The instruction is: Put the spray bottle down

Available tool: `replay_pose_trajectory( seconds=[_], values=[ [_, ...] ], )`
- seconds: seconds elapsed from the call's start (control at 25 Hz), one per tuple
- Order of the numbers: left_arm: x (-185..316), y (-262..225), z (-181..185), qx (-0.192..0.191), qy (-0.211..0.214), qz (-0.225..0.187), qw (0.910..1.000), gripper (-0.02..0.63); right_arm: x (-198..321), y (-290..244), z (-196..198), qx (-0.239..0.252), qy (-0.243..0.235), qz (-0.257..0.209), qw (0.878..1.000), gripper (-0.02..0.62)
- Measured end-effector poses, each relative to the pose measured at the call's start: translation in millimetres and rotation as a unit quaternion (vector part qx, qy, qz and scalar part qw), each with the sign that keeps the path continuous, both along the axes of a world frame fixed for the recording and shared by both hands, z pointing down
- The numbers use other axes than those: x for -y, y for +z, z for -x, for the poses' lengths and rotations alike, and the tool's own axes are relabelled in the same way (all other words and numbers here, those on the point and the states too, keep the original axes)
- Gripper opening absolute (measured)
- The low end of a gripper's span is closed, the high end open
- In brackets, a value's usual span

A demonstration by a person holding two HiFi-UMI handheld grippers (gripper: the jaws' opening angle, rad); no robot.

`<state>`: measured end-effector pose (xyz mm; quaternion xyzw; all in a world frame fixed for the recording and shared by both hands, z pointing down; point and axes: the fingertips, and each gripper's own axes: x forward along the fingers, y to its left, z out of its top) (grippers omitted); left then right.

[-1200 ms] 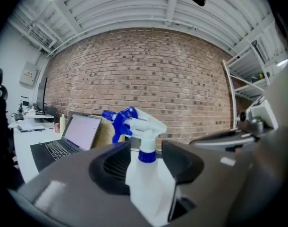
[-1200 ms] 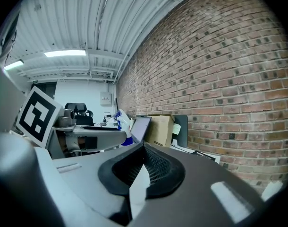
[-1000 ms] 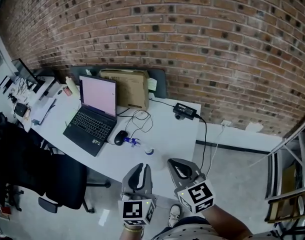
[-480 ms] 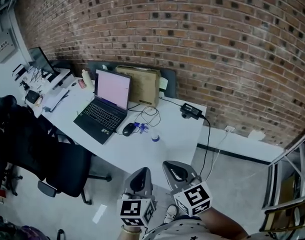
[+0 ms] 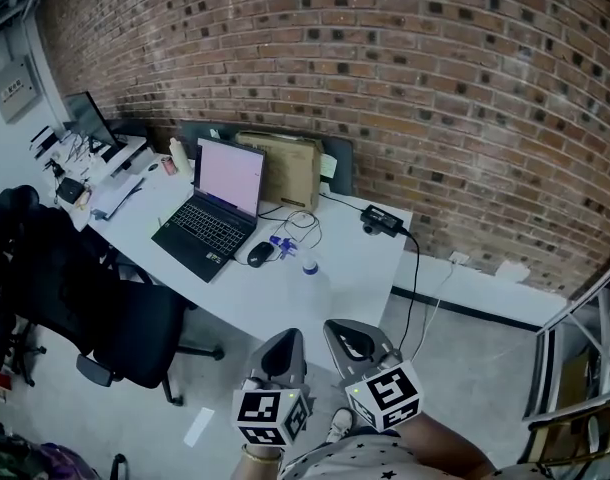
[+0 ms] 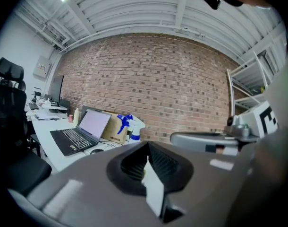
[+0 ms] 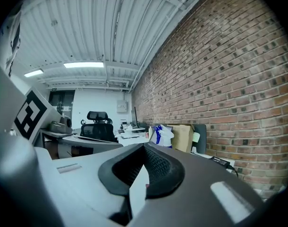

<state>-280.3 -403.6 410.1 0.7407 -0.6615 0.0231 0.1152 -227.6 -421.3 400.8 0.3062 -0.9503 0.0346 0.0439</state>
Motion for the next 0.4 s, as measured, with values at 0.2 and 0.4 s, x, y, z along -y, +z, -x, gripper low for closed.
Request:
replay_pose_trajectory(
  seconds=[0.2, 0.4],
  values=[
    [-5.1, -3.9, -2.3, -0.008, 0.005, -0.006, 0.9999, 0.008, -4.5, 0.8, -1.9, 0.0, -0.001, 0.002, 1.0, -0.002],
    [-9.1, -4.6, -1.6, 0.003, -0.007, -0.004, 1.0, 0.008, -10.6, 0.3, -2.2, -0.001, -0.006, 0.004, 1.0, -0.002]
  ],
)
